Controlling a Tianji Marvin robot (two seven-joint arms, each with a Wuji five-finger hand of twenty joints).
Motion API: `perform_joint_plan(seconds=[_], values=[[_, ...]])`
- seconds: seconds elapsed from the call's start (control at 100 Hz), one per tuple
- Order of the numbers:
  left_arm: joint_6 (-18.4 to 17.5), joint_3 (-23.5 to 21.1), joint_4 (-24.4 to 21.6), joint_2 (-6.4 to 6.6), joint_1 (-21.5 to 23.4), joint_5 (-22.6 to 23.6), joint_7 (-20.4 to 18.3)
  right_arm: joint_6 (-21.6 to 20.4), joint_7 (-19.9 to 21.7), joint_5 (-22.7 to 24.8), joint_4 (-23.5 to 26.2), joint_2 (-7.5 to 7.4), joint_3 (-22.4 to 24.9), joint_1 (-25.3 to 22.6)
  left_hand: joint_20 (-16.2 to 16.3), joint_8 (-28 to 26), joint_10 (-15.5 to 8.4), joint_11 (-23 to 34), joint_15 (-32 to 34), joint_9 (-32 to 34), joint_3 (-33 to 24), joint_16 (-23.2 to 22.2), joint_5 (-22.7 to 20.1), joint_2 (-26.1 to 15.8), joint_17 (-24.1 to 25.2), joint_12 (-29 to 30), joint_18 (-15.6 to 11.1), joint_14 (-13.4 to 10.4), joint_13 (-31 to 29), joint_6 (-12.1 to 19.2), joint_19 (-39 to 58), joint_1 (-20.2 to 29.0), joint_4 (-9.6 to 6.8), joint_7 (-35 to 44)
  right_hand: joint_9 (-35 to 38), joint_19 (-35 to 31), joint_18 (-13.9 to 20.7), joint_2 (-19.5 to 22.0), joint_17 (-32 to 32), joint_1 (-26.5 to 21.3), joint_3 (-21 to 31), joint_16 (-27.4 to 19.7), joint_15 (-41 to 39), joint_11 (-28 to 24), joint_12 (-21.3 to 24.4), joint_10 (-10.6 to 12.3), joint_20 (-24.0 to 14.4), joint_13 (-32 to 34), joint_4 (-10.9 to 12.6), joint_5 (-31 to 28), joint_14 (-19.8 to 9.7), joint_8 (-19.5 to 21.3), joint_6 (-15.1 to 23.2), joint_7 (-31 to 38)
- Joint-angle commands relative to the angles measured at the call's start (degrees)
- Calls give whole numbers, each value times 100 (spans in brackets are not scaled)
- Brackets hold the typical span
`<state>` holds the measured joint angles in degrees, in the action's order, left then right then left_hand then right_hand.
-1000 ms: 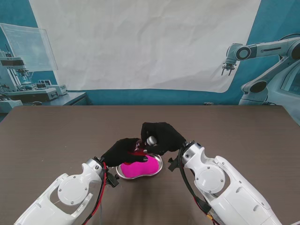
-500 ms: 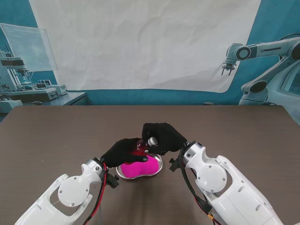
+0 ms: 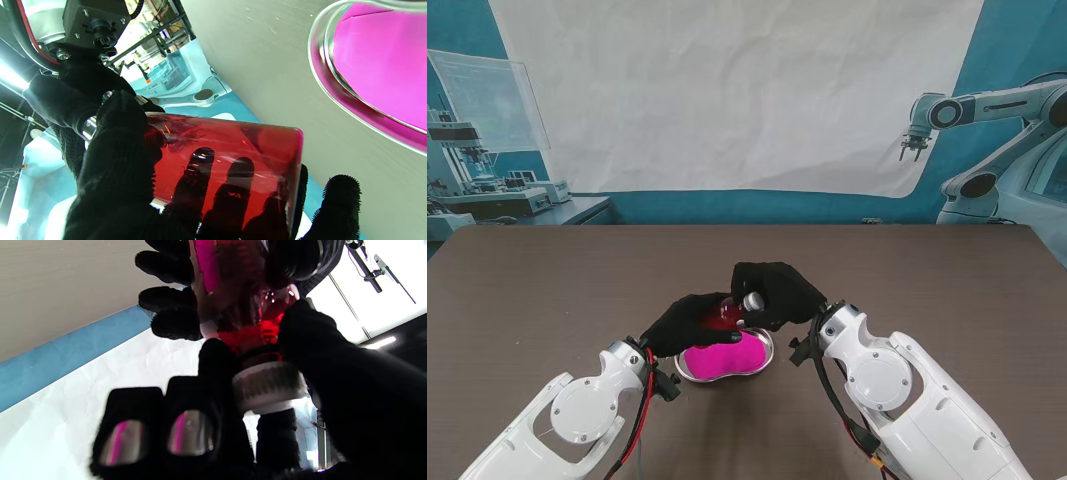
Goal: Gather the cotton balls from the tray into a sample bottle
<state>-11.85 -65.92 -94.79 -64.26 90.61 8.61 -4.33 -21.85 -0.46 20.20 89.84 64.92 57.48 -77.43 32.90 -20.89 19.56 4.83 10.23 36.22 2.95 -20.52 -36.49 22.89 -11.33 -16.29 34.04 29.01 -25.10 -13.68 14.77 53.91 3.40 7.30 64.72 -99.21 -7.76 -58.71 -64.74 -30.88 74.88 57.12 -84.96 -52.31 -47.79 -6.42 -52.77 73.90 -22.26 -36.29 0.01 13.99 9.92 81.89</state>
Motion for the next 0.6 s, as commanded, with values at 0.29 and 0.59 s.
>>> perform_joint_plan(seconds=[0.29, 0.59], values=[[83, -93, -97, -52, 18, 32, 39, -6, 114, 57, -34, -9, -41, -56, 59, 95, -125, -158, -181, -316, -270, 167, 189, -1208, 24, 179, 90, 115, 251, 217, -245, -65, -308, -65, 442, -673, 753, 282, -230, -789, 915, 92, -312, -242, -76, 671, -170, 161, 376, -634, -614, 159, -26, 579], [62, -144, -107, -42, 56, 44, 21, 3, 135, 79, -60, -16, -46, -36, 39, 117, -128, -72, -179, -144, -289, 195, 86, -1211, 110, 183, -106, -111, 283, 185, -289, -4, -317, -18, 442, -673, 758, 286, -231, -778, 913, 93, -314, -243, -87, 682, -170, 162, 373, -636, -613, 158, -25, 578]])
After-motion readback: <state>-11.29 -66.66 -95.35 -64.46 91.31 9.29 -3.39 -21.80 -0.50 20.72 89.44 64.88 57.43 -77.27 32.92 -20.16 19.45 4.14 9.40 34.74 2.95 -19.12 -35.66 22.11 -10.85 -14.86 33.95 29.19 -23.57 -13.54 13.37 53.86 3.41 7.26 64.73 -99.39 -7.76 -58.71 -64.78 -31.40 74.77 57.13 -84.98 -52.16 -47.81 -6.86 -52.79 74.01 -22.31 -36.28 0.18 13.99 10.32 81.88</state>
